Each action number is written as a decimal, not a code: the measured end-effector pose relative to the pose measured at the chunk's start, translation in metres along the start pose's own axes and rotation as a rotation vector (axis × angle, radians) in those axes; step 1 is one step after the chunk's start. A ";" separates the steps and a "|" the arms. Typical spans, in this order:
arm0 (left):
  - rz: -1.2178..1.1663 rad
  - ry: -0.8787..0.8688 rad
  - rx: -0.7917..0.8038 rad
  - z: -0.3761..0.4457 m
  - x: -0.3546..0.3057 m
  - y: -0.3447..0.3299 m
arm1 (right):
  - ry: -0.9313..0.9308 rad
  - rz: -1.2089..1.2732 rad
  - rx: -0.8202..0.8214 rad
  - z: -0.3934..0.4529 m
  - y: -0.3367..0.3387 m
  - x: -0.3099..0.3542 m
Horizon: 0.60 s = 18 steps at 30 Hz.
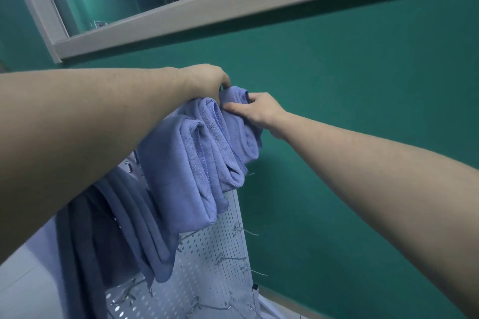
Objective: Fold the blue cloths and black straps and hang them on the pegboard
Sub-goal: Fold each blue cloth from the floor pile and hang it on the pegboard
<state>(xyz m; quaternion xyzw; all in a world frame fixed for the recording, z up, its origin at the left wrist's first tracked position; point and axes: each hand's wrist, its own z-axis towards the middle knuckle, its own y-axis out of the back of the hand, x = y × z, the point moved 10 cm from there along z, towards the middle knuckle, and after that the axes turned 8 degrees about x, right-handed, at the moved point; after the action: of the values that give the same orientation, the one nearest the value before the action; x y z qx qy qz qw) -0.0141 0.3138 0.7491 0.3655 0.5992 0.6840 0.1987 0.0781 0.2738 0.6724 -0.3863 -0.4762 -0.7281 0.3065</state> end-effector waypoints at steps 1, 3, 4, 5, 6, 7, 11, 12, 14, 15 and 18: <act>0.012 0.010 0.003 0.000 -0.001 0.000 | -0.021 -0.010 0.017 -0.002 -0.001 -0.005; 0.034 0.024 0.034 -0.001 -0.003 -0.002 | -0.056 -0.018 0.044 -0.007 -0.001 -0.014; 0.043 0.032 0.046 -0.003 -0.006 -0.001 | -0.066 -0.025 0.051 -0.011 0.000 -0.019; 0.051 0.038 0.048 -0.006 -0.009 0.000 | -0.071 -0.039 0.052 -0.016 0.003 -0.023; 0.054 0.039 0.036 -0.008 -0.013 0.003 | -0.073 -0.061 0.049 -0.023 0.007 -0.027; 0.054 0.033 0.015 -0.011 -0.017 0.007 | -0.078 -0.083 0.039 -0.031 0.012 -0.030; 0.046 -0.004 -0.084 -0.032 -0.047 0.021 | -0.147 -0.132 -0.013 -0.078 0.043 -0.050; 0.042 -0.015 -0.099 -0.038 -0.055 0.021 | -0.173 -0.151 -0.017 -0.089 0.050 -0.056; 0.024 -0.057 -0.132 -0.055 -0.078 0.020 | -0.225 -0.188 -0.022 -0.120 0.067 -0.064; 0.014 -0.086 -0.143 -0.064 -0.092 0.019 | -0.250 -0.201 -0.018 -0.137 0.075 -0.067; -0.016 -0.180 -0.148 -0.090 -0.137 0.007 | -0.306 -0.253 -0.002 -0.190 0.092 -0.075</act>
<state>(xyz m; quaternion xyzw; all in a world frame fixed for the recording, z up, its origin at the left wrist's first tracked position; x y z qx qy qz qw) 0.0104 0.1540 0.7188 0.4049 0.5296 0.6893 0.2837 0.1404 0.0694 0.6034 -0.4301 -0.5612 -0.6939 0.1362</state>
